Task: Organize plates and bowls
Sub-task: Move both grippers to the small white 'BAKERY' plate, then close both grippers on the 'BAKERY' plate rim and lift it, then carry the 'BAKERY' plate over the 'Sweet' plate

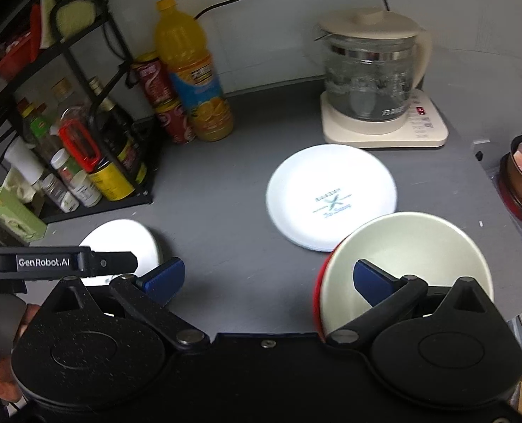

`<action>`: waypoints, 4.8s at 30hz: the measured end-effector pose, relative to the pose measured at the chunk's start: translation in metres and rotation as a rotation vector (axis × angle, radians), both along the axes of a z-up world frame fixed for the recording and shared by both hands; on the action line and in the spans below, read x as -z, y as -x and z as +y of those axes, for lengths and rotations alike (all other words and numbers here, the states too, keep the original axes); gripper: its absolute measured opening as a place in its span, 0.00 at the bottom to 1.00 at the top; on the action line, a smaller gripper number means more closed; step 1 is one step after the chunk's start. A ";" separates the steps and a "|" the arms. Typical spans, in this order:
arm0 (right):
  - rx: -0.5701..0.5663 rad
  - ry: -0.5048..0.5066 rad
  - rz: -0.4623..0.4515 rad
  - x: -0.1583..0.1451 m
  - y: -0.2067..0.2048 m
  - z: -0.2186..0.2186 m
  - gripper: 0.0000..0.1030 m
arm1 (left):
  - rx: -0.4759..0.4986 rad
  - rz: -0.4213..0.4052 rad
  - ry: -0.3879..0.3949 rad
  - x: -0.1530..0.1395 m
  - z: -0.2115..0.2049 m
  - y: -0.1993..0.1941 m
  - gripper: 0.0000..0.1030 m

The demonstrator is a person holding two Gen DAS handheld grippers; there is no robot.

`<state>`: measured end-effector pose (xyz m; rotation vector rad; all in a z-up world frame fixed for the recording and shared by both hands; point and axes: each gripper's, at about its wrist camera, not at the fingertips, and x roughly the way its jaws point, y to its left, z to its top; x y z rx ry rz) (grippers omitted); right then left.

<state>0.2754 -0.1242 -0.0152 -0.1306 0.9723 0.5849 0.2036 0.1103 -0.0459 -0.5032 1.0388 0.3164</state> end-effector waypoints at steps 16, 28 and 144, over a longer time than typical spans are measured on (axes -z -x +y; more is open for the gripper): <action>0.043 0.038 0.015 0.003 -0.088 -0.023 1.00 | -0.021 0.008 0.102 0.014 -0.012 -0.068 0.84; 0.060 0.092 0.124 0.037 -0.163 -0.031 0.76 | -0.066 0.016 0.194 0.056 -0.022 -0.115 0.74; -0.315 0.094 0.248 0.090 0.015 0.155 0.10 | -0.377 -0.037 0.379 0.110 0.152 0.112 0.09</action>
